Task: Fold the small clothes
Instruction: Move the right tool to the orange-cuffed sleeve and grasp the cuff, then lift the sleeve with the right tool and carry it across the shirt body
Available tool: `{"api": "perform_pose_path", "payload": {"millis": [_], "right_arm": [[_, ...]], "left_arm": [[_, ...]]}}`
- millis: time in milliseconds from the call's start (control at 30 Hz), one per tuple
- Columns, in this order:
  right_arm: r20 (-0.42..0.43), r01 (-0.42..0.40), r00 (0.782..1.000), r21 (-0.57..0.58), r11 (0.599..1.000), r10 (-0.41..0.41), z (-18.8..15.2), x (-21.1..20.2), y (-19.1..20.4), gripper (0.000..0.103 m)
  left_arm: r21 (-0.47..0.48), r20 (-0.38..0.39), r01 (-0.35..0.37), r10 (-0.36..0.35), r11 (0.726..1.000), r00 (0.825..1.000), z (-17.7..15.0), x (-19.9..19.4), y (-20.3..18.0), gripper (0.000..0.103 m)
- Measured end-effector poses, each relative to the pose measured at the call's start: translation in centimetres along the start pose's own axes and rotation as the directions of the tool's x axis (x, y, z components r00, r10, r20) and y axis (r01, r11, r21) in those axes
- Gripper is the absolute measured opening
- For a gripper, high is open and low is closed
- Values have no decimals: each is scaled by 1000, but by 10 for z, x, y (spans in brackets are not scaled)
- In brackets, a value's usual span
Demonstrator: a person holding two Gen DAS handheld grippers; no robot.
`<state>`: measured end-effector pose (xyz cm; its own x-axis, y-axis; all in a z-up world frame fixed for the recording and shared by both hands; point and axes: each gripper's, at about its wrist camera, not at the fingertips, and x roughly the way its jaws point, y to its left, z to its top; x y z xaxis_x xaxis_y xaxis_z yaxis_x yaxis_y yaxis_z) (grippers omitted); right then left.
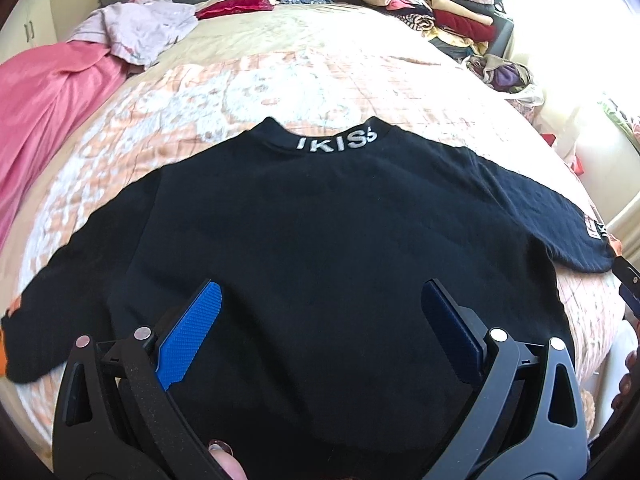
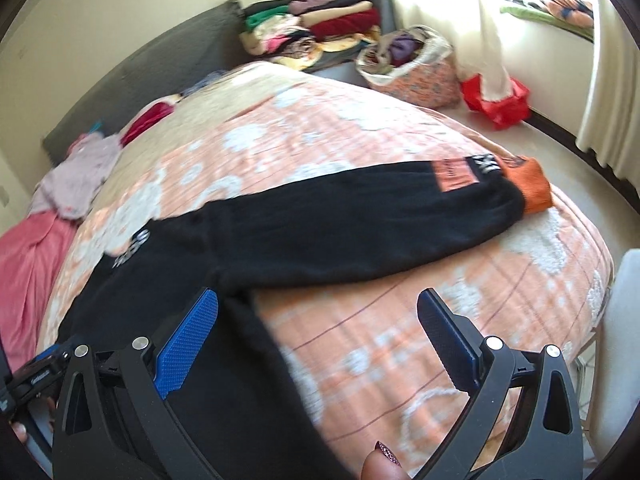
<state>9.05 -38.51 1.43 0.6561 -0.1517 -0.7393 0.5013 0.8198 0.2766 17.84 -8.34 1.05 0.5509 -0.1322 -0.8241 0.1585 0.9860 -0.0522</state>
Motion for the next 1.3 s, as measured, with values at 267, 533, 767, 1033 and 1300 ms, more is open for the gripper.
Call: {"api": "perform_pose_path", "payload": {"millis": [267, 533, 767, 1033, 1300], "right_arm": [[-14, 53, 999, 152, 987, -52, 26, 17, -54, 99], [-65, 85, 995, 303, 949, -69, 39, 44, -106, 99], [-75, 69, 996, 403, 912, -42, 47, 72, -143, 99], [24, -22, 1000, 431, 902, 13, 62, 85, -165, 94], [95, -139, 989, 396, 908, 110, 64, 79, -159, 22]], "left_arm": [[24, -11, 32, -32, 999, 999, 23, 14, -17, 94], [38, -24, 70, -69, 997, 997, 45, 37, -28, 94], [55, -59, 70, -67, 996, 996, 45, 59, -15, 94], [35, -51, 64, -62, 997, 997, 37, 55, 10, 94], [4, -36, 73, -73, 997, 997, 36, 39, 37, 94]]}}
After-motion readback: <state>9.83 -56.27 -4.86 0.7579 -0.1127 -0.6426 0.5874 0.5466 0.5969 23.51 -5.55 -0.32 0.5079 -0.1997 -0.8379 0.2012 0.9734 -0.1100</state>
